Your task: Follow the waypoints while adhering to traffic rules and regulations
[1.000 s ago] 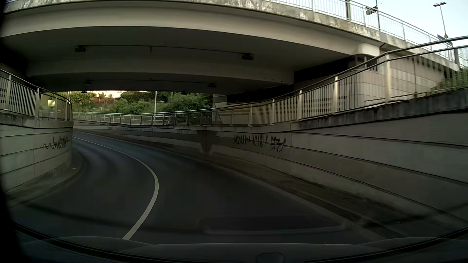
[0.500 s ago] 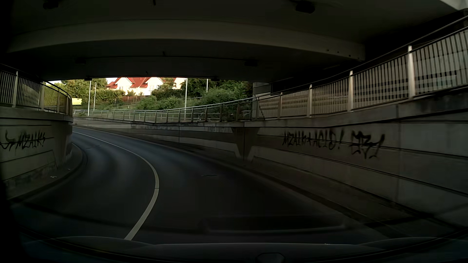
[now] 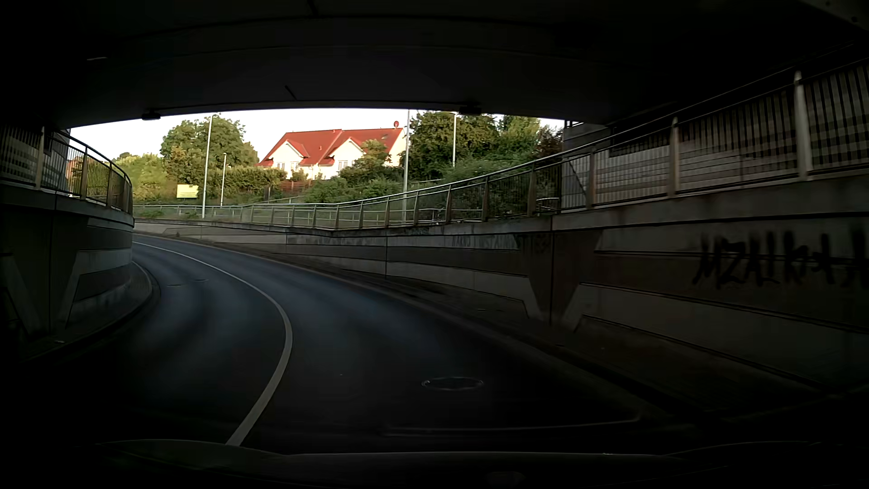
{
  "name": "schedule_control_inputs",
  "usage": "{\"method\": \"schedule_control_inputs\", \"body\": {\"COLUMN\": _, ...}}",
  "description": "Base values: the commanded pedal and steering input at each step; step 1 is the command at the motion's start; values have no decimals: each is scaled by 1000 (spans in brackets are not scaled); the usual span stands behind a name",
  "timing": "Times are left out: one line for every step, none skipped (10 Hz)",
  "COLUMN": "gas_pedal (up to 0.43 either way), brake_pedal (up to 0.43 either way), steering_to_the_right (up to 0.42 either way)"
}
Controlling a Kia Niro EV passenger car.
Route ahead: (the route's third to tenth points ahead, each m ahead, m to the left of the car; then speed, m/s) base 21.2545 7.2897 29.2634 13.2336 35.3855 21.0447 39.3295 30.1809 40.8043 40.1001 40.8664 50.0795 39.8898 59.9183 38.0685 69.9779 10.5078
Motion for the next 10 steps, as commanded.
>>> {"method": "schedule_control_inputs", "body": {"gas_pedal": 0, "brake_pedal": 213, "steering_to_the_right": -116}}
{"method": "schedule_control_inputs", "body": {"gas_pedal": 0, "brake_pedal": 213, "steering_to_the_right": -115}}
{"method": "schedule_control_inputs", "body": {"gas_pedal": 0, "brake_pedal": 213, "steering_to_the_right": -114}}
{"method": "schedule_control_inputs", "body": {"gas_pedal": 0, "brake_pedal": 213, "steering_to_the_right": -113}}
{"method": "schedule_control_inputs", "body": {"gas_pedal": 0, "brake_pedal": 207, "steering_to_the_right": -113}}
{"method": "schedule_control_inputs", "body": {"gas_pedal": 0, "brake_pedal": 195, "steering_to_the_right": -114}}
{"method": "schedule_control_inputs", "body": {"gas_pedal": 0, "brake_pedal": 159, "steering_to_the_right": -118}}
{"method": "schedule_control_inputs", "body": {"gas_pedal": 0, "brake_pedal": 134, "steering_to_the_right": -120}}
{"method": "schedule_control_inputs", "body": {"gas_pedal": 0, "brake_pedal": 73, "steering_to_the_right": -120}}
{"method": "schedule_control_inputs", "body": {"gas_pedal": 0, "brake_pedal": 30, "steering_to_the_right": -120}}
